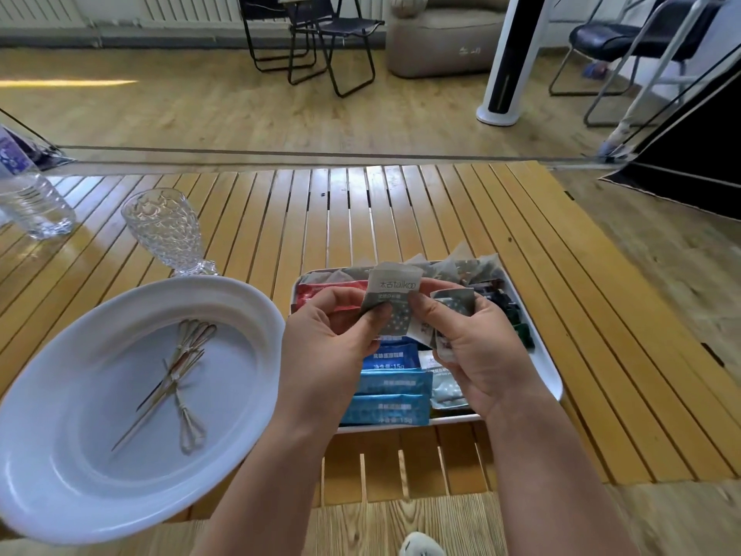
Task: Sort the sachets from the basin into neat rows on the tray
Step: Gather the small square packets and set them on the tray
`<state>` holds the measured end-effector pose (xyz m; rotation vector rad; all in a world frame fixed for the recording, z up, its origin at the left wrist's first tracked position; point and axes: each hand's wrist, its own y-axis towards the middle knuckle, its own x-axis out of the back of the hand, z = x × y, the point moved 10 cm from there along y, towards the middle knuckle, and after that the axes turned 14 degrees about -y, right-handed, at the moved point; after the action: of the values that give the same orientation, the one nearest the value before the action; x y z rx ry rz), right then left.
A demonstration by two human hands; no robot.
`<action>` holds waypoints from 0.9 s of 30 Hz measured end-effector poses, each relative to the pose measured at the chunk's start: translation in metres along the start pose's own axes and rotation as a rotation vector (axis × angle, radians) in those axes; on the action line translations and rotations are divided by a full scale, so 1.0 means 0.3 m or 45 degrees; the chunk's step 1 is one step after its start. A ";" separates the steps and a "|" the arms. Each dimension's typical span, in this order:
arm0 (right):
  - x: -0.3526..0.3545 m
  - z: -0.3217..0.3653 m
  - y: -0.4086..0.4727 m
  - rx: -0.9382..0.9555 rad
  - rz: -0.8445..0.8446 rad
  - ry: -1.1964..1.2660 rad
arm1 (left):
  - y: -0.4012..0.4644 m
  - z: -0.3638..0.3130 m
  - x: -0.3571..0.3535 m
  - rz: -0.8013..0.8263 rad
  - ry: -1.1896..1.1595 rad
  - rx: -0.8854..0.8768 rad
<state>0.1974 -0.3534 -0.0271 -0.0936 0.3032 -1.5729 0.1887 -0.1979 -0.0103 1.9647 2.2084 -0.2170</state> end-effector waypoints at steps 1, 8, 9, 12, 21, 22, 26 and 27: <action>0.002 0.000 0.000 0.005 0.004 -0.012 | 0.001 -0.002 0.004 -0.005 0.024 -0.006; 0.005 0.006 0.005 0.018 0.058 -0.087 | 0.006 0.010 0.014 -0.008 0.093 0.045; 0.005 0.014 0.002 0.022 0.070 -0.098 | 0.006 0.014 0.012 -0.003 0.089 0.057; 0.107 0.030 -0.001 -0.009 -0.055 -0.150 | 0.004 0.020 0.013 -0.017 0.090 0.068; 0.265 -0.056 -0.019 -0.257 -0.198 -0.859 | 0.030 0.017 0.100 -0.166 -0.016 0.098; 0.258 -0.060 -0.017 -0.266 -0.195 -0.913 | 0.030 0.016 0.097 -0.160 -0.014 0.095; 0.261 -0.073 -0.002 -0.270 -0.264 -1.078 | 0.025 0.015 0.082 -0.127 0.000 0.083; 0.263 -0.079 0.003 -0.273 -0.285 -1.124 | 0.024 0.016 0.079 -0.119 0.007 0.081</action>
<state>0.1899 -0.4284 -0.0602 -0.9836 -0.2460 -1.5599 0.1935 -0.1753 -0.0202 1.8972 2.3271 -0.2979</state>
